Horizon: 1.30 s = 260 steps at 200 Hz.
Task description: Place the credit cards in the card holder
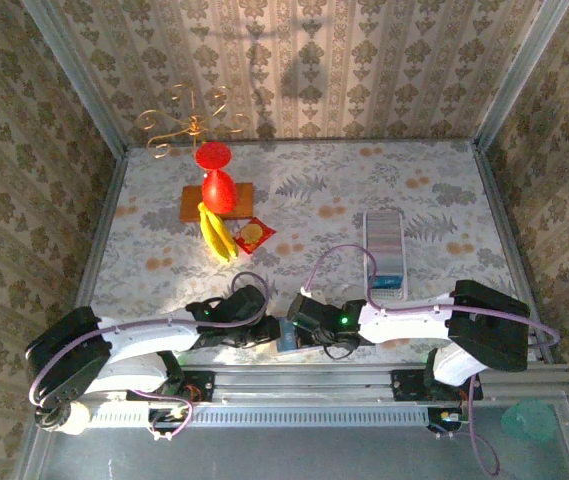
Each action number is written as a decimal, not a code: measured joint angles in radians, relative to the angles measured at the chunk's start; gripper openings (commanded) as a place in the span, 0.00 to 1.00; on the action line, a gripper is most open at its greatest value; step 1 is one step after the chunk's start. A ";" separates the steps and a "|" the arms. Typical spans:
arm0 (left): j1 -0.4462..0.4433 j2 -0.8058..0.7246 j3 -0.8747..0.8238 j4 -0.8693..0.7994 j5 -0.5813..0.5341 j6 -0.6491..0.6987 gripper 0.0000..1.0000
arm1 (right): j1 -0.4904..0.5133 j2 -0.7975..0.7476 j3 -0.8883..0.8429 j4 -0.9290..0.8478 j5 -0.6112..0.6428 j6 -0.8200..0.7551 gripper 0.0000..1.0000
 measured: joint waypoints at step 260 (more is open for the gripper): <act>0.045 0.022 0.025 -0.030 0.079 0.119 0.29 | 0.026 -0.068 -0.035 -0.084 0.125 0.237 0.40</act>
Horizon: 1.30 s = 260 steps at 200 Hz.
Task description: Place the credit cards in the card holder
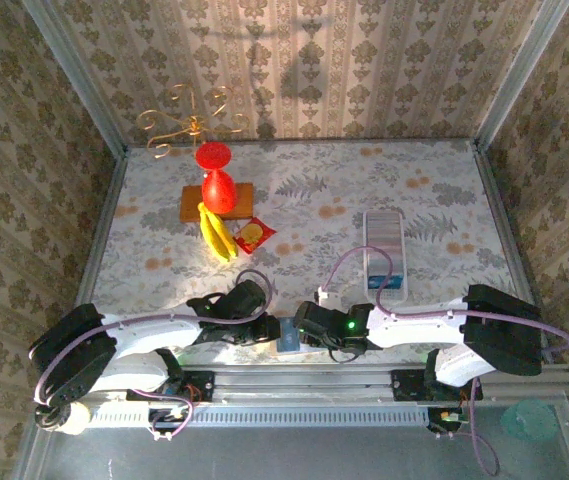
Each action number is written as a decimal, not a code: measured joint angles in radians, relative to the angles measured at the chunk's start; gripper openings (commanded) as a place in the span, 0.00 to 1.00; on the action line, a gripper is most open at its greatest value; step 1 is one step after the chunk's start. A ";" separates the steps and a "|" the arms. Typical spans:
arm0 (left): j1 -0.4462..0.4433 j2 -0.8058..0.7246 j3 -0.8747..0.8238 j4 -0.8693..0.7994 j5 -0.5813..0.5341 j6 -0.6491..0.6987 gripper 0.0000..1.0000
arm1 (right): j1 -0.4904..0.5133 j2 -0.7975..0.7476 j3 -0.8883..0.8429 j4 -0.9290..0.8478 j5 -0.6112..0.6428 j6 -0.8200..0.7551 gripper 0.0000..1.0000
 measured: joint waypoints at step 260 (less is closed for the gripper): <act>0.000 -0.001 0.000 0.002 0.000 0.000 0.28 | -0.011 -0.028 -0.077 0.219 -0.065 -0.003 0.32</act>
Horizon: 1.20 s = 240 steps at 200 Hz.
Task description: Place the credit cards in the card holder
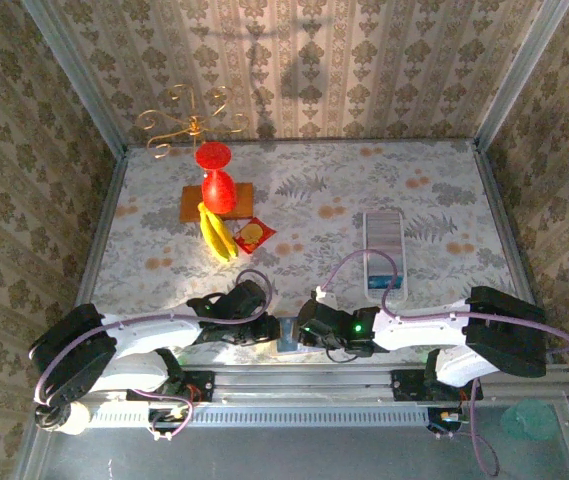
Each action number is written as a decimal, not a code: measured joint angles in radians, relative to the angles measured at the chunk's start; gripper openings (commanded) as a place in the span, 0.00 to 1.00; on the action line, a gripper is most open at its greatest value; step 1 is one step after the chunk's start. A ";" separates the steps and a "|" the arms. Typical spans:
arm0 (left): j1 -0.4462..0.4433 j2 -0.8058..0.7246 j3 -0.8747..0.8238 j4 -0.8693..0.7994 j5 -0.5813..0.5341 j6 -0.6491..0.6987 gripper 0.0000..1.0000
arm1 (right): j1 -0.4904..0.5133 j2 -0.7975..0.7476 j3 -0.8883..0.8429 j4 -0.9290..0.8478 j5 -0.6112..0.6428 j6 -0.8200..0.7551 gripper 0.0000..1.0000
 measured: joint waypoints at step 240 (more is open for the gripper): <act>0.000 -0.038 -0.032 0.031 -0.006 -0.009 0.29 | -0.005 0.030 0.121 -0.126 -0.034 -0.078 0.36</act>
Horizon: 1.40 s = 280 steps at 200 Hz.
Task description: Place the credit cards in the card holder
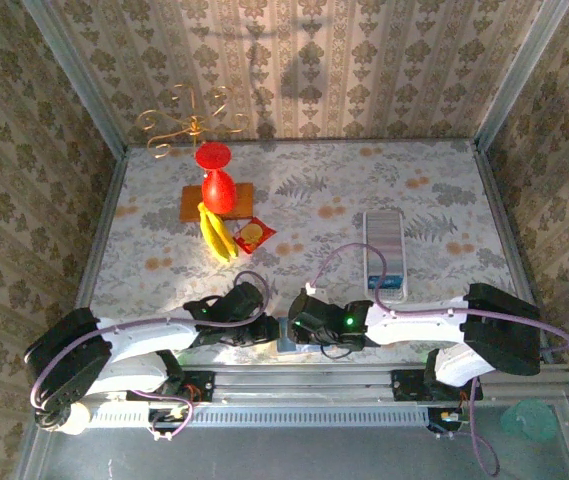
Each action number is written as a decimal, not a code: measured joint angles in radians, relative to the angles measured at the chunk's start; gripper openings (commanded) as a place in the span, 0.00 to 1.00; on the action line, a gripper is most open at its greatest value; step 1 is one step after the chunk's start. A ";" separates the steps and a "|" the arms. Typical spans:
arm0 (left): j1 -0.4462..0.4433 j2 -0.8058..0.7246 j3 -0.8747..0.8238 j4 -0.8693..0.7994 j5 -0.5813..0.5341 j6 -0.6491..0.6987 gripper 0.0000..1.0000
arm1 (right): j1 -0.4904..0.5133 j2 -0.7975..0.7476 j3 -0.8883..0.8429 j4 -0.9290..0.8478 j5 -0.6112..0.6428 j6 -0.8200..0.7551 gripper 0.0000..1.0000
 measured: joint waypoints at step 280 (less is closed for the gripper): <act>0.027 -0.241 -0.127 -0.041 -0.030 -0.046 0.38 | -0.002 0.135 0.062 0.103 -0.087 -0.029 0.40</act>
